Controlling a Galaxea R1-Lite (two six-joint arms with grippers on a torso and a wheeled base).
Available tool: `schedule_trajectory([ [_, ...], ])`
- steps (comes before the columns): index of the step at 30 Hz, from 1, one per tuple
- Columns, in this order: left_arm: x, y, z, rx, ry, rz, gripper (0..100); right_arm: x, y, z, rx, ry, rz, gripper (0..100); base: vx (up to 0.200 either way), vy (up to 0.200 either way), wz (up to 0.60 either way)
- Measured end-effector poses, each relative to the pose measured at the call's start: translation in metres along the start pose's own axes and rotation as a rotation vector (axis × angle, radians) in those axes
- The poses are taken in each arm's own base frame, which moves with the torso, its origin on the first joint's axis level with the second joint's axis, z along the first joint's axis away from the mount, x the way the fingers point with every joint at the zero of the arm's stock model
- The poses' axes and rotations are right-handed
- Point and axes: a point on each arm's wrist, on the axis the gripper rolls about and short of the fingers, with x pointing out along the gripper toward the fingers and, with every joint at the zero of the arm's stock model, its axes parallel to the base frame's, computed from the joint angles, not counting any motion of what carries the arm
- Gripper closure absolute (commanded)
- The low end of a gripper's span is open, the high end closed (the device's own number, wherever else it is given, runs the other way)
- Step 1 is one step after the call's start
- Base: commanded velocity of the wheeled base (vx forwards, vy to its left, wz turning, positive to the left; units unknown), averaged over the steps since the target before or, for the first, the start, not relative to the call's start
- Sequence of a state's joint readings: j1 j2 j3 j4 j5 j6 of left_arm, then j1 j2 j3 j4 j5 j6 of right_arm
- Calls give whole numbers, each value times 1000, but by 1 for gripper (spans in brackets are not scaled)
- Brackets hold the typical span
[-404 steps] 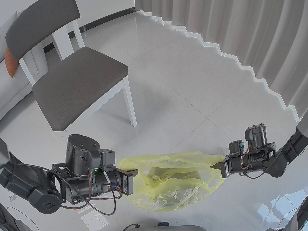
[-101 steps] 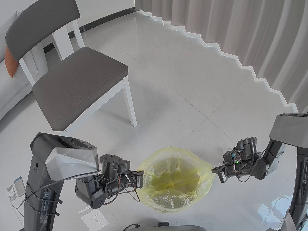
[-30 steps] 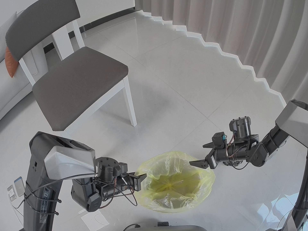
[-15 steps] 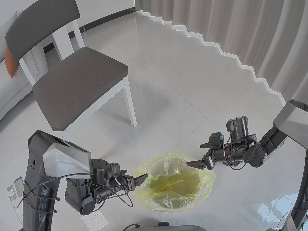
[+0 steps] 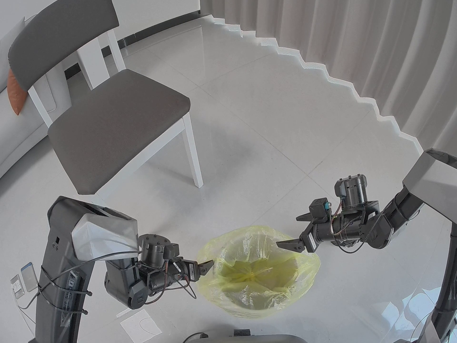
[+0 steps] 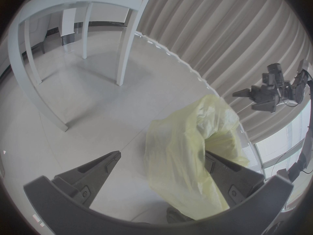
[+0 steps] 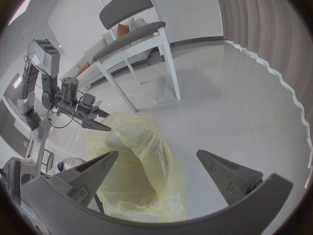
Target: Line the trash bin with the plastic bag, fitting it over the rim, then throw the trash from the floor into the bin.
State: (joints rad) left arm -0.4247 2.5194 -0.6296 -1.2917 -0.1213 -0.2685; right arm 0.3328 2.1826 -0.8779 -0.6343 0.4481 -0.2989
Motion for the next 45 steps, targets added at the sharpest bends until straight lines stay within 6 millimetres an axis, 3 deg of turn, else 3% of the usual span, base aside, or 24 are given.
schedule_trajectory([
  [8,35,-6,29,7,-3,12,0,1,-1,-2,0,4,1,0,0,0,0],
  [13,41,-8,39,9,-32,5,0,4,-2,-3,0,7,2,0,0,0,0],
  [23,8,10,39,-24,-110,27,0,8,-4,-10,-16,18,2,0,0,0,0],
  [29,-20,15,43,-53,-137,30,0,-8,-19,-13,8,-7,-45,0,0,0,0],
  [32,-25,14,44,-55,-138,26,0,-14,-24,-15,21,-7,-61,0,0,0,0],
  [37,-13,7,42,-42,-138,11,0,-18,-26,-19,28,-1,-68,0,0,0,0],
  [45,24,11,41,-41,-64,32,0,-20,-24,-23,28,5,-66,0,0,0,0],
])
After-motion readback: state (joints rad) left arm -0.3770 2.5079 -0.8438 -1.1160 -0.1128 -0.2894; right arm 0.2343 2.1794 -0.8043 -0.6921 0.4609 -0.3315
